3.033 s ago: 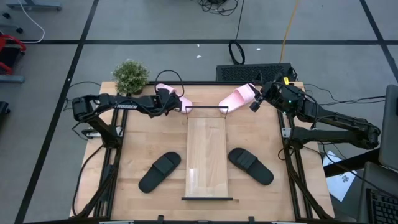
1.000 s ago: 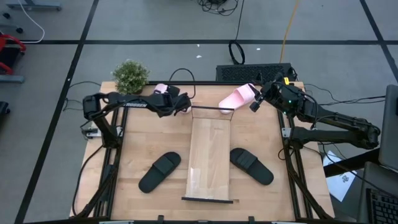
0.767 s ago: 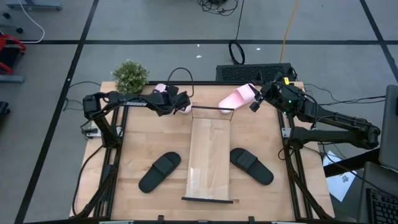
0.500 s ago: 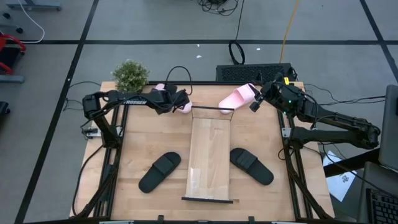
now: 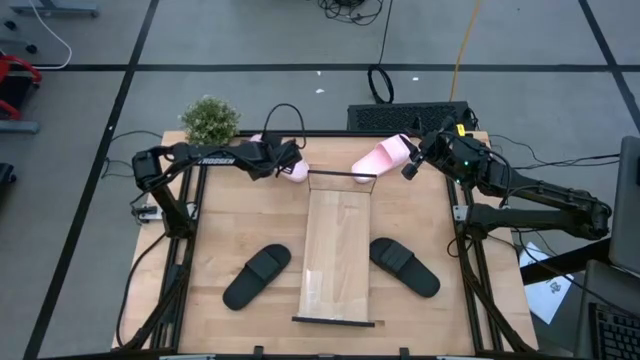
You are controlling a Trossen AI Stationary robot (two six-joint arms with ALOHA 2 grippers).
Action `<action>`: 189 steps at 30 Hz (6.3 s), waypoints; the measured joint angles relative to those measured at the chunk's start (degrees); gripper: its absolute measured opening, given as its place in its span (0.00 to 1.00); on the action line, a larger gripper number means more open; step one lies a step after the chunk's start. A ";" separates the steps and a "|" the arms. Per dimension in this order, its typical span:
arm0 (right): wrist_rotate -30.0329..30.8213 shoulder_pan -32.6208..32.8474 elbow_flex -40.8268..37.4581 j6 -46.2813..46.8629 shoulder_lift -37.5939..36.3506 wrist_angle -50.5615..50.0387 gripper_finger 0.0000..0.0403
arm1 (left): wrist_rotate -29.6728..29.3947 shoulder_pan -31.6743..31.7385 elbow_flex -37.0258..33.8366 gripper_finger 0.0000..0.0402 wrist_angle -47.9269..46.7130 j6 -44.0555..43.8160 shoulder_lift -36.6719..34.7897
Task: Pick and place slides into the shelf
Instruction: Put the left pink slide on the shelf
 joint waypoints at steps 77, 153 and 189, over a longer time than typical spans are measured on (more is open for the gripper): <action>-0.09 -0.01 -0.04 -1.91 -0.02 0.02 0.25 | -1.08 0.81 0.02 0.29 1.53 -1.87 6.35; -74.90 -5.43 -0.04 48.52 12.70 30.01 0.25 | -6.40 -40.07 29.73 0.00 -10.24 19.78 -6.02; -82.66 -7.75 -0.02 52.05 23.26 40.27 0.57 | -3.63 -39.14 29.73 0.00 -0.99 26.14 -6.16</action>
